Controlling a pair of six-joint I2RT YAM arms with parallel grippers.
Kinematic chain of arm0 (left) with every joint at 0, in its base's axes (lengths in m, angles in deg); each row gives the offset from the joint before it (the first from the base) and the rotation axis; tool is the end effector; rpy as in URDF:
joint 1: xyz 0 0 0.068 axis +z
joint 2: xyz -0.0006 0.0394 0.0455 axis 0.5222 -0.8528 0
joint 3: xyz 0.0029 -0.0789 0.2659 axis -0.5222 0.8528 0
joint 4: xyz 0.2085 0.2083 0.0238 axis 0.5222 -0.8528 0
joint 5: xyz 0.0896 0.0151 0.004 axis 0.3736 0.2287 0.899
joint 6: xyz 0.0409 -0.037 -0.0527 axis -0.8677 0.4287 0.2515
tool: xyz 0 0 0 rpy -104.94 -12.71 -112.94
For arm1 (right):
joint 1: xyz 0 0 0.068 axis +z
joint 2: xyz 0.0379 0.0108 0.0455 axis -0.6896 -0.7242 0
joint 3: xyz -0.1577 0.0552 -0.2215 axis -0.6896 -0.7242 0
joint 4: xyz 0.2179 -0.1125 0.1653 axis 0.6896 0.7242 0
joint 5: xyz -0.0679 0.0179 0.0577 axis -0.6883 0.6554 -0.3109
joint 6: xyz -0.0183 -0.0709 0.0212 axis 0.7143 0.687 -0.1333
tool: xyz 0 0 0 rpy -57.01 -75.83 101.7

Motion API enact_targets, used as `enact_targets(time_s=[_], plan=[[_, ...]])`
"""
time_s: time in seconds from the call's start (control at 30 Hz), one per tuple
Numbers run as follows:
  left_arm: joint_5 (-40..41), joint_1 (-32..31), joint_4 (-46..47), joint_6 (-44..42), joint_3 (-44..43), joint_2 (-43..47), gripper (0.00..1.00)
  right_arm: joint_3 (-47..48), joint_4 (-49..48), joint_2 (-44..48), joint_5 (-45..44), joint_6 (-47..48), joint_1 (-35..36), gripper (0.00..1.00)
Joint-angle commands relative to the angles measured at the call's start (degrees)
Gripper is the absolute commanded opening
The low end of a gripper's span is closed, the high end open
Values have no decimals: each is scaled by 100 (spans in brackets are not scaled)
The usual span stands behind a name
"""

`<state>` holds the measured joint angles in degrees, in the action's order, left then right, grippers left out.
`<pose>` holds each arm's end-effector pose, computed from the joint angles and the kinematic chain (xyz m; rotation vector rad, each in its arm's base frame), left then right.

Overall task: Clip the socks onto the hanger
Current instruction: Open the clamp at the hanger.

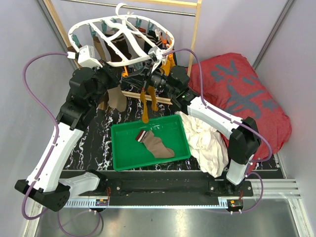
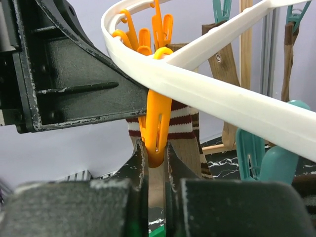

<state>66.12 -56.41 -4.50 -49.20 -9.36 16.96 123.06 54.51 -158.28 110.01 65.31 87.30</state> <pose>0.2672 -0.1105 0.4949 -0.2570 1.6567 -0.5990 0.3341 0.3616 0.4163 -0.7331 1.1834 1.2216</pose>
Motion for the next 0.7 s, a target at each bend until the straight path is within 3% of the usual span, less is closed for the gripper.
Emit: enact_targets(time_s=[0.0, 0.1, 0.23, 0.37, 0.67], plan=[[-237, 23, 200, -10, -105, 147, 23, 370, -143, 57, 190, -18, 24, 0], [-289, 32, 174, -19, -166, 261, 32, 431, 24, 48, 120, 70, 24, 0], [-509, 23, 261, -54, -175, 340, 61, 440, 261, 118, -205, 298, 77, 0], [-676, 32, 174, -46, -184, 253, 73, 431, 490, 223, -715, 659, 200, 0], [-493, 23, 95, -124, -219, 296, 74, 458, 886, 268, -1699, 1291, 490, 0]])
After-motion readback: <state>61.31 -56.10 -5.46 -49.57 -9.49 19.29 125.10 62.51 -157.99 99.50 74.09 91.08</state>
